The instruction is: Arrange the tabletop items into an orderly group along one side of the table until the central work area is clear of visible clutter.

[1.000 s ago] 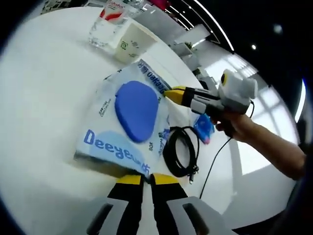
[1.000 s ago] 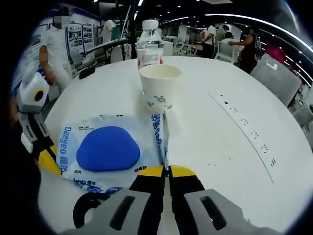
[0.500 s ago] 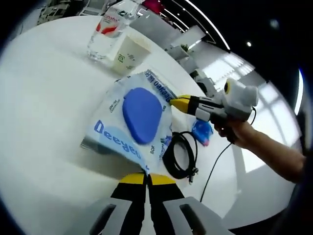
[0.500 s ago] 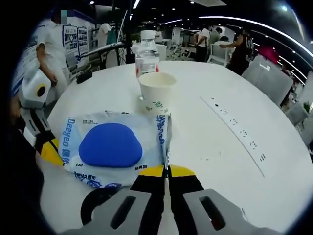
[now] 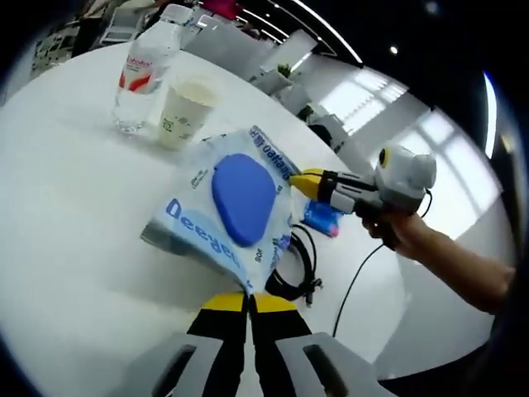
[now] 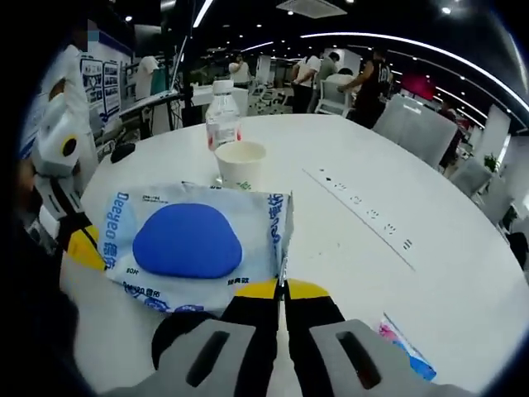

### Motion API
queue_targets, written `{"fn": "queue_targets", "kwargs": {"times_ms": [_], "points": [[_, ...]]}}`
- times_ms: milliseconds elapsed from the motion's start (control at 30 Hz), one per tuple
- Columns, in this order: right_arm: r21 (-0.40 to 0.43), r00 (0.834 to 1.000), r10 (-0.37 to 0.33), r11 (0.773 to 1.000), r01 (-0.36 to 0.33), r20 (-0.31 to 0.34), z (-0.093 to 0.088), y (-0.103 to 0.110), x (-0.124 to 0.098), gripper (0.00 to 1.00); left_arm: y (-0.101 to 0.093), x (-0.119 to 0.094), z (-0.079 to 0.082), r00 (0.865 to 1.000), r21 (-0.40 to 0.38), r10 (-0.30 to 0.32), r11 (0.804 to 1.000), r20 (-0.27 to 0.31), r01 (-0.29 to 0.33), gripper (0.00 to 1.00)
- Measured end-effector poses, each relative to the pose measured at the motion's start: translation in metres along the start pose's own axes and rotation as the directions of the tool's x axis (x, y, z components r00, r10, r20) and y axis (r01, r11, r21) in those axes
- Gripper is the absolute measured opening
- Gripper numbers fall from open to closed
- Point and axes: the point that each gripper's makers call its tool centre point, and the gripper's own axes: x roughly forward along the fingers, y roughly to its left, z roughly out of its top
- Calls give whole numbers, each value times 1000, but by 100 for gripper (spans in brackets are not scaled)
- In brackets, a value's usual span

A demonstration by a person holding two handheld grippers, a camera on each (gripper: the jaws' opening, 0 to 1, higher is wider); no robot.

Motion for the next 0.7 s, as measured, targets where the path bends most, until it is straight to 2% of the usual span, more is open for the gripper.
{"fn": "queue_targets", "kwargs": {"times_ms": [100, 300, 467, 567, 700], "points": [[31, 999, -47, 998, 47, 15, -3, -4, -14, 0, 1, -2, 11, 1000, 52, 0, 999, 4, 0, 0], [148, 991, -131, 981, 123, 43, -9, -9, -38, 0, 1, -2, 26, 1000, 74, -18, 997, 12, 17, 0], [169, 983, -178, 971, 168, 44, -14, -10, -50, 0, -3, 0, 31, 1000, 102, -22, 995, 5, 21, 0], [225, 973, -223, 952, 206, 55, -16, -13, -62, 0, -1, 1, 36, 1000, 108, -22, 994, 11, 21, 0], [248, 967, -251, 941, 231, 51, -19, -13, -71, 0, -5, 3, 40, 999, 114, -23, 993, 24, 20, 0]]}}
